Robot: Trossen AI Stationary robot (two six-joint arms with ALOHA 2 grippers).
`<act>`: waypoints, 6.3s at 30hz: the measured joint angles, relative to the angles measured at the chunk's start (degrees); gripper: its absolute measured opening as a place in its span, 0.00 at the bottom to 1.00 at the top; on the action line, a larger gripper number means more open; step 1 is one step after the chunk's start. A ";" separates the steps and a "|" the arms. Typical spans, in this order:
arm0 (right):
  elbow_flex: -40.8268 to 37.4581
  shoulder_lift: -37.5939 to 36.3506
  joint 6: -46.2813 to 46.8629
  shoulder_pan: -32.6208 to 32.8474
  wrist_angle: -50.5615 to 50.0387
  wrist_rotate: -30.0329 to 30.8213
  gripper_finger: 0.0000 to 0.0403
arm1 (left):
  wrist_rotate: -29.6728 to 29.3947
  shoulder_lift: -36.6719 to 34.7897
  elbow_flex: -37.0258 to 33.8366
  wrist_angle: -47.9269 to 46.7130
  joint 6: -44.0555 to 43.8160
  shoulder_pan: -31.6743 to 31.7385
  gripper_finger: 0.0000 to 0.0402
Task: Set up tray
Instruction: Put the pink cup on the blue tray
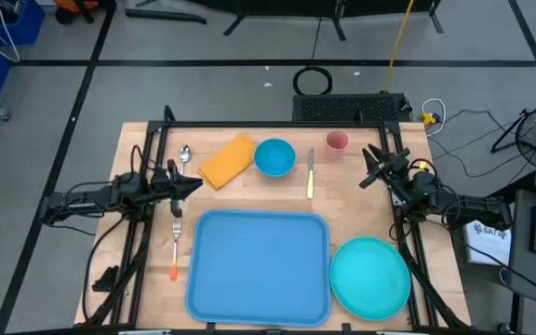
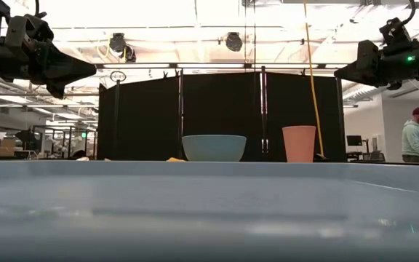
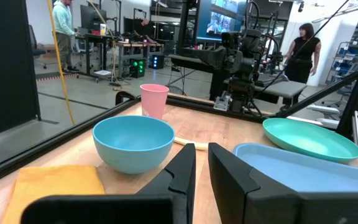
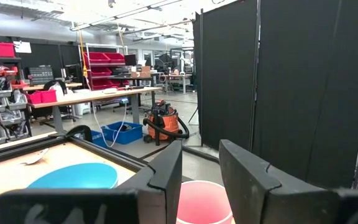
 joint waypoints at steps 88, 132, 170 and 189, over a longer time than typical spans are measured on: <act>58.71 74.28 5.79 -22.24 -49.77 -28.66 0.47 | -2.84 0.66 0.04 -0.15 -10.52 0.01 0.12; 58.73 82.32 1.07 -24.40 -47.01 -32.79 0.01 | -2.54 0.66 0.07 -0.52 -10.17 0.01 0.12; 58.78 80.32 27.07 26.03 -46.73 -33.01 0.00 | -3.06 0.63 0.04 -0.37 -10.02 0.01 0.12; 62.34 85.40 27.36 26.88 -50.17 -36.19 0.00 | -3.04 0.64 0.04 -0.44 -9.56 0.01 0.12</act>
